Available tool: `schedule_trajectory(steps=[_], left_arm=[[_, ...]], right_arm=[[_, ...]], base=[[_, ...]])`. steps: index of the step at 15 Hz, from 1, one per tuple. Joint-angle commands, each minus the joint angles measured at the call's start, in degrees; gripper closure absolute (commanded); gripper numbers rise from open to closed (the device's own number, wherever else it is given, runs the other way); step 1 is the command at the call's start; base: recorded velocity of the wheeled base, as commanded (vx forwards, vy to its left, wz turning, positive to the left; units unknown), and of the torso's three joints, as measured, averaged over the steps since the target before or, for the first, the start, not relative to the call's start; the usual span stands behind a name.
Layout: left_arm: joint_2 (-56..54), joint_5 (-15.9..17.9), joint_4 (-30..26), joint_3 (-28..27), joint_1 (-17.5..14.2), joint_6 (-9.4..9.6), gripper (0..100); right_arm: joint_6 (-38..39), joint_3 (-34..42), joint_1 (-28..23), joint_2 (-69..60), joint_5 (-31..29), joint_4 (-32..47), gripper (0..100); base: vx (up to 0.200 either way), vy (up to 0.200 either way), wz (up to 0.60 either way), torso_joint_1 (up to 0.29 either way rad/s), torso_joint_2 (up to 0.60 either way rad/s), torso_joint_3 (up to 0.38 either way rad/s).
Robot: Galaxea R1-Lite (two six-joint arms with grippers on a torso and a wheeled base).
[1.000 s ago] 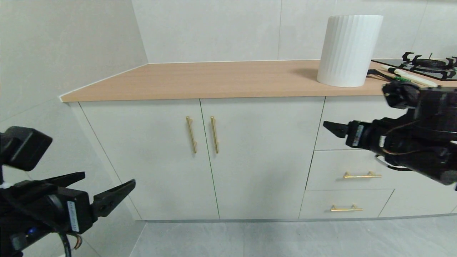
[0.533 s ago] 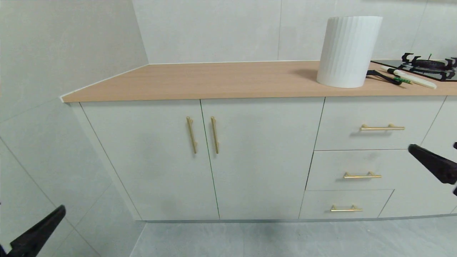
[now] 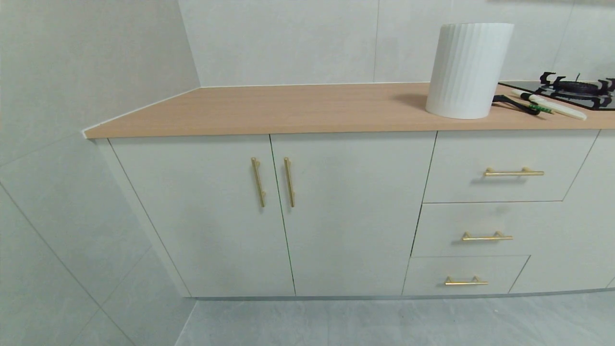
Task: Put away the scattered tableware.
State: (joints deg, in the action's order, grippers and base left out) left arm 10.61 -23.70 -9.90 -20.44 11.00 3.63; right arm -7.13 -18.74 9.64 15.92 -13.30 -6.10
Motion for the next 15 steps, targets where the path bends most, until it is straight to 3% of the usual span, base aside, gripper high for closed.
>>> schedule_trajectory(steps=[1,3,4,5,6,8,9,11,12,13,15], left_arm=[[-5.0,0.1,0.1,-0.1,-2.6,-0.12,0],[-5.0,0.1,0.8,-0.4,-5.5,-0.03,0],[-6.8,0.6,0.6,-0.3,-9.2,0.59,0],[-6.8,0.6,0.6,-0.3,-9.2,0.59,0],[-10.6,2.4,-2.1,1.5,-10.8,0.76,0],[-10.5,3.0,-1.7,5.5,-10.8,0.59,0],[-10.6,5.0,0.1,9.2,-10.8,0.59,0],[-10.6,11.6,11.7,19.4,-10.9,0.50,0],[-10.6,13.5,13.4,20.4,-10.9,0.06,0],[-10.5,14.6,12.2,20.4,-10.8,-1.17,0],[-10.5,18.4,11.7,20.4,-10.9,-1.79,0]], right_arm=[[-0.3,-1.7,-0.9,-10.2,-1.0,3.5,0],[0.0,-1.3,-1.7,-10.2,-4.1,3.5,0],[0.2,-1.3,-5.7,-10.6,-4.1,3.5,0],[0.2,-1.3,-5.7,-10.6,-4.1,3.5,0],[0.9,0.3,-9.6,-15.4,0.2,5.0,0],[1.2,5.4,-9.6,-15.9,1.8,4.8,0],[1.2,9.1,-9.6,-15.9,2.4,4.8,0],[1.0,16.2,-9.6,-15.9,5.7,2.9,0],[0.9,18.7,-9.6,-15.9,8.0,1.0,0],[1.0,18.7,-9.6,-15.9,9.4,2.1,0],[1.3,18.7,-9.6,-15.8,11.4,2.8,0]], base=[[0.000,0.000,0.00,0.000,0.00,0.000],[0.000,0.000,0.00,0.000,0.00,0.000],[0.000,0.000,0.00,0.000,0.00,0.000],[0.000,0.000,0.00,0.000,0.00,0.000],[0.000,0.000,0.00,0.000,0.00,0.000],[0.000,0.000,0.00,0.000,0.00,0.000],[0.000,0.000,0.00,0.000,0.00,0.000],[0.000,0.000,0.00,0.000,0.00,0.000],[0.000,0.000,0.00,0.000,0.00,0.000],[0.000,0.000,0.00,0.000,0.00,0.000],[0.000,0.000,0.00,0.000,0.00,0.000]])
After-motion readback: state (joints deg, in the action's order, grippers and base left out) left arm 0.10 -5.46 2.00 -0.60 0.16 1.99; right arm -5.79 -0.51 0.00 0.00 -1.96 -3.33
